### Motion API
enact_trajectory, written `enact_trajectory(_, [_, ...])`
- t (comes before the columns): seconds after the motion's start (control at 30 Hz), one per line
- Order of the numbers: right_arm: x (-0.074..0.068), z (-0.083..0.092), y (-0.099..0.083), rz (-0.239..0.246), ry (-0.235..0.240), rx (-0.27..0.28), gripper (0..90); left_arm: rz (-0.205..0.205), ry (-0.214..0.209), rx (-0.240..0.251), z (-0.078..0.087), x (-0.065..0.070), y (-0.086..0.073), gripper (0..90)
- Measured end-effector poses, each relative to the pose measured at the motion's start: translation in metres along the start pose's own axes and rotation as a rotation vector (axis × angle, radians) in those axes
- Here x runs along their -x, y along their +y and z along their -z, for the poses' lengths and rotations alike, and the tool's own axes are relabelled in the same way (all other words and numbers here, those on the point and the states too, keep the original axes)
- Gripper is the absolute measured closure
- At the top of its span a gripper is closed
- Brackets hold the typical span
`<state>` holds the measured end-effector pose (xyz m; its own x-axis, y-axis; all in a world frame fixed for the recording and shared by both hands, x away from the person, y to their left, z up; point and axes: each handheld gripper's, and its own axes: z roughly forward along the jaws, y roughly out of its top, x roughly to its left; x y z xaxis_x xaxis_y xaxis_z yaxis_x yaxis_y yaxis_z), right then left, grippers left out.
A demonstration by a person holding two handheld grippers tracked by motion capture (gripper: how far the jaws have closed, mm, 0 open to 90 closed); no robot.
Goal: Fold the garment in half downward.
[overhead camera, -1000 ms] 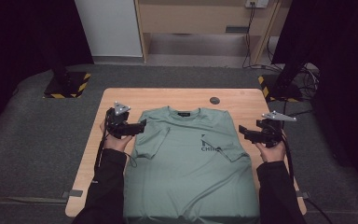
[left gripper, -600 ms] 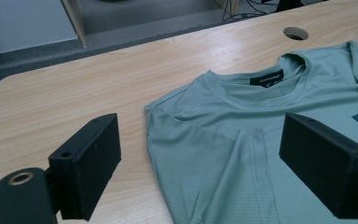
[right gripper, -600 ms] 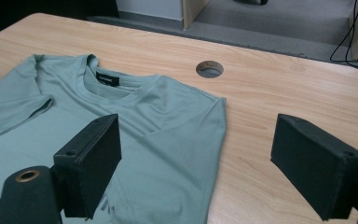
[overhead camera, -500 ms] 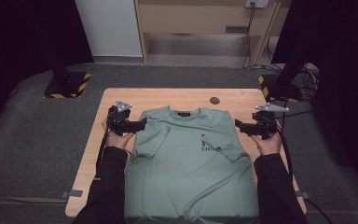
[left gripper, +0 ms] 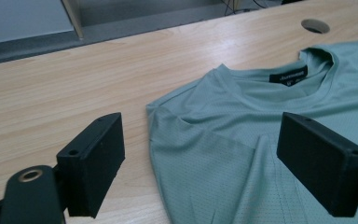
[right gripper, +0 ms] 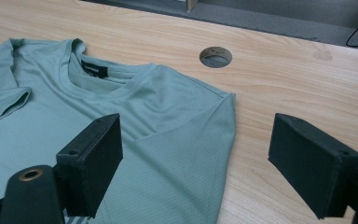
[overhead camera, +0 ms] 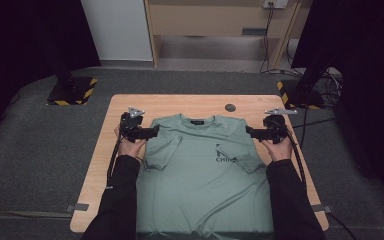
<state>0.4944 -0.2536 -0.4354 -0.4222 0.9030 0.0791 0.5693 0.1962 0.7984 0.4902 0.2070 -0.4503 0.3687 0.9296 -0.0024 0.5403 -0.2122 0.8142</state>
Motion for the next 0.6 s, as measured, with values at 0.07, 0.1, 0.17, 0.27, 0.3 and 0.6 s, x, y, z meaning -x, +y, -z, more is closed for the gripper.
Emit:
enact_trajectory(0.07, [0.000, -0.003, 0.000, 0.003, 0.003, -0.003, 17.5, -0.005, -0.003, -0.005, -0.005, 0.001, -0.001, 14.3])
enact_trajectory(0.1, [0.000, -0.004, 0.000, 0.003, 0.002, -0.009, 17.4, -0.001, -0.003, -0.010, -0.007, 0.002, -0.002, 14.2])
enact_trajectory(0.17, [0.000, -0.007, -0.001, 0.008, -0.007, -0.013, 17.2, 0.003, -0.005, -0.024, -0.012, 0.001, -0.004, 13.8])
enact_trajectory(0.27, [-0.001, -0.005, -0.001, 0.011, -0.009, -0.005, 17.0, -0.003, -0.002, -0.037, -0.014, 0.001, -0.005, 13.1])
enact_trajectory(0.3, [0.000, -0.004, 0.000, 0.011, -0.008, 0.002, 17.3, 0.000, -0.002, -0.031, -0.013, 0.000, -0.005, 13.5])
enact_trajectory(0.6, [-0.013, 0.003, 0.024, 0.066, -0.044, -0.025, 16.9, 0.010, 0.001, -0.017, -0.006, -0.003, 0.008, 14.3])
